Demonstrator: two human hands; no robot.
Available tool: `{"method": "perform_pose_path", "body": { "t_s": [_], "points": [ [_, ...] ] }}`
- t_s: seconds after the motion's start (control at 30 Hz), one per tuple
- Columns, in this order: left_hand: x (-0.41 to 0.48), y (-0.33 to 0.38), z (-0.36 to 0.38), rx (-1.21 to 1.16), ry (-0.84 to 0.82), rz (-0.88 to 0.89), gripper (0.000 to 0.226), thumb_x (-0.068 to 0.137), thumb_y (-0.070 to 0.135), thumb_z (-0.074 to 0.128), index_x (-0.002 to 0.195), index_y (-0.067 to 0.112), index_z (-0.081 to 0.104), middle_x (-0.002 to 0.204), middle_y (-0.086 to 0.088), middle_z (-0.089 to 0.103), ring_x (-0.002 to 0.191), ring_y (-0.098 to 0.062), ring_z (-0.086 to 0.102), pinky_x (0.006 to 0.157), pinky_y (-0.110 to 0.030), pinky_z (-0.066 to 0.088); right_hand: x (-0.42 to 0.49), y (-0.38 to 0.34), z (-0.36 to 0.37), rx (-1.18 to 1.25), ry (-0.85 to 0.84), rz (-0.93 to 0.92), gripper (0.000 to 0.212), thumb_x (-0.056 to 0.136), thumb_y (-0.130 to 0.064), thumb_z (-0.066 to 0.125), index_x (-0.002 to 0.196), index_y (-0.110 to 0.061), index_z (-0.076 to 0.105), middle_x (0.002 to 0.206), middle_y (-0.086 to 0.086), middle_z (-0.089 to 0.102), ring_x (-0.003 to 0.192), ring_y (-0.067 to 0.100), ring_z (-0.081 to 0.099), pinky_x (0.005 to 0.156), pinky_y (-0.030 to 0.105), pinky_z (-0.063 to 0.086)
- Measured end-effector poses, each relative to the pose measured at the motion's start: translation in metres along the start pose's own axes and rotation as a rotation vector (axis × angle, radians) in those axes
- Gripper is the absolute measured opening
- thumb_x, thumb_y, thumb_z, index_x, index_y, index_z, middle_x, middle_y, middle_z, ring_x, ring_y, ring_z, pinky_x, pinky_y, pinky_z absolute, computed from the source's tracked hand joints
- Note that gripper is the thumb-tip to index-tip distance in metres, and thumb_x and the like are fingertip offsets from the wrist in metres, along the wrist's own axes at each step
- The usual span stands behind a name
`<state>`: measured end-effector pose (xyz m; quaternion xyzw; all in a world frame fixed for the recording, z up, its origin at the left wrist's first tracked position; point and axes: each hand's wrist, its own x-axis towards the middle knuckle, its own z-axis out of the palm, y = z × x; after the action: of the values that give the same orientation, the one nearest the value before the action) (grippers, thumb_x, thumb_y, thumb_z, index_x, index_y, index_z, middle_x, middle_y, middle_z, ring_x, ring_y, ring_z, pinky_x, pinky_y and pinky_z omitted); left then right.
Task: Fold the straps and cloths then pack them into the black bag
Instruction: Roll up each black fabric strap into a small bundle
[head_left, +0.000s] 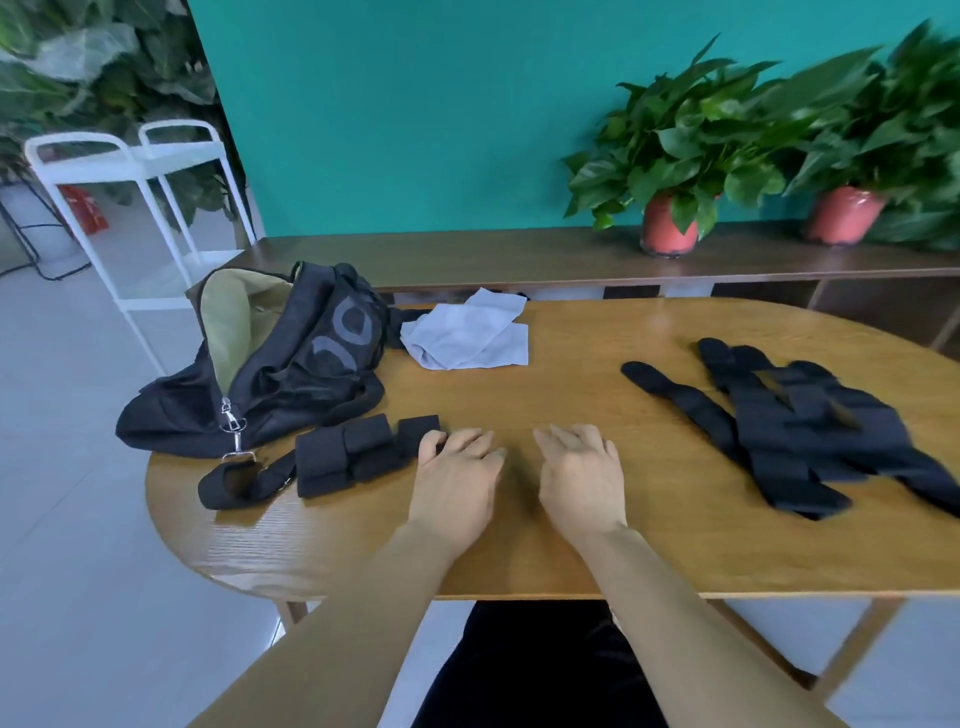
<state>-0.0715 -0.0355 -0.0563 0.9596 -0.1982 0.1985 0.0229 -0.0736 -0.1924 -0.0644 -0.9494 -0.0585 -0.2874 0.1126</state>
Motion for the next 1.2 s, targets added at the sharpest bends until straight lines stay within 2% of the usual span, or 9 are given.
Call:
{"method": "perform_pose_path", "body": {
  "t_s": [0.1, 0.2, 0.37, 0.53, 0.6, 0.73, 0.9, 1.1, 1.2],
  "points": [
    [0.013, 0.024, 0.004, -0.007, -0.027, 0.046, 0.023, 0.068, 0.016, 0.080, 0.089, 0.024, 0.075, 0.107, 0.002, 0.072, 0.105, -0.019, 0.065, 0.090, -0.038, 0.022, -0.007, 0.028, -0.012, -0.034, 0.003, 0.055, 0.032, 0.066, -0.002, 0.061, 0.095, -0.008, 0.074, 0.092, 0.009, 0.073, 0.089, 0.032, 0.064, 0.067, 0.037, 0.050],
    [0.029, 0.050, 0.006, 0.005, -0.069, 0.075, 0.023, 0.070, 0.020, 0.080, 0.091, 0.025, 0.075, 0.107, 0.003, 0.072, 0.105, -0.018, 0.064, 0.090, -0.038, 0.021, -0.012, 0.054, -0.024, -0.070, -0.015, 0.096, 0.033, 0.062, 0.000, 0.073, 0.095, -0.009, 0.074, 0.090, 0.006, 0.073, 0.088, 0.031, 0.064, 0.065, 0.036, 0.049],
    [0.052, 0.093, 0.015, -0.079, -0.066, 0.189, 0.035, 0.100, 0.028, 0.042, 0.131, 0.026, 0.056, 0.146, 0.006, 0.045, 0.137, -0.014, 0.033, 0.102, -0.036, 0.006, -0.020, 0.095, -0.042, -0.149, -0.057, 0.206, 0.031, 0.065, 0.002, 0.069, 0.093, -0.008, 0.074, 0.085, 0.006, 0.072, 0.086, 0.031, 0.061, 0.067, 0.036, 0.047],
    [0.066, 0.121, 0.023, -0.118, -0.131, 0.235, 0.037, 0.102, 0.030, 0.037, 0.136, 0.027, 0.048, 0.149, 0.008, 0.040, 0.138, -0.012, 0.030, 0.106, -0.036, 0.007, -0.015, 0.135, -0.055, -0.304, -0.259, 0.301, 0.039, 0.086, -0.010, 0.045, 0.124, -0.009, 0.053, 0.121, 0.005, 0.060, 0.118, 0.029, 0.042, 0.092, 0.037, 0.034],
    [0.068, 0.125, 0.026, -0.113, -0.157, 0.235, 0.038, 0.102, 0.032, 0.036, 0.139, 0.027, 0.044, 0.147, 0.010, 0.041, 0.136, -0.012, 0.032, 0.107, -0.035, 0.008, -0.009, 0.145, -0.058, -0.328, -0.296, 0.295, 0.039, 0.088, -0.015, 0.045, 0.126, -0.011, 0.048, 0.123, 0.004, 0.059, 0.120, 0.027, 0.038, 0.096, 0.037, 0.030],
    [0.073, 0.128, 0.028, -0.115, -0.183, 0.232, 0.041, 0.102, 0.035, 0.034, 0.142, 0.027, 0.040, 0.146, 0.013, 0.042, 0.133, -0.011, 0.036, 0.107, -0.034, 0.011, 0.001, 0.160, -0.068, -0.305, -0.232, 0.329, 0.026, 0.085, -0.011, 0.042, 0.108, -0.016, 0.054, 0.108, -0.001, 0.062, 0.114, 0.024, 0.040, 0.093, 0.036, 0.029],
    [0.084, 0.149, 0.025, -0.165, -0.159, 0.312, 0.040, 0.100, 0.035, 0.041, 0.139, 0.028, 0.043, 0.142, 0.013, 0.046, 0.130, -0.012, 0.040, 0.103, -0.032, 0.006, -0.009, 0.189, -0.079, -0.319, -0.165, 0.504, 0.024, 0.084, -0.006, 0.047, 0.104, -0.014, 0.058, 0.101, 0.003, 0.065, 0.114, 0.027, 0.042, 0.092, 0.038, 0.030],
    [0.091, 0.209, 0.021, -0.227, -0.127, 0.496, 0.049, 0.098, 0.040, 0.046, 0.145, 0.029, 0.037, 0.152, 0.010, 0.033, 0.138, -0.010, 0.028, 0.109, -0.034, 0.006, -0.035, 0.212, -0.087, -0.277, -0.065, 0.576, 0.032, 0.079, -0.001, 0.052, 0.108, -0.011, 0.063, 0.097, 0.006, 0.068, 0.112, 0.029, 0.045, 0.091, 0.039, 0.030],
    [0.095, 0.231, 0.026, -0.220, -0.074, 0.544, 0.040, 0.096, 0.033, 0.053, 0.136, 0.026, 0.052, 0.141, 0.008, 0.050, 0.130, -0.013, 0.041, 0.104, -0.037, 0.013, -0.045, 0.213, -0.090, -0.208, 0.032, 0.619, 0.027, 0.074, 0.001, 0.058, 0.098, -0.007, 0.068, 0.083, 0.008, 0.067, 0.101, 0.032, 0.053, 0.087, 0.041, 0.034]
  ]
}}
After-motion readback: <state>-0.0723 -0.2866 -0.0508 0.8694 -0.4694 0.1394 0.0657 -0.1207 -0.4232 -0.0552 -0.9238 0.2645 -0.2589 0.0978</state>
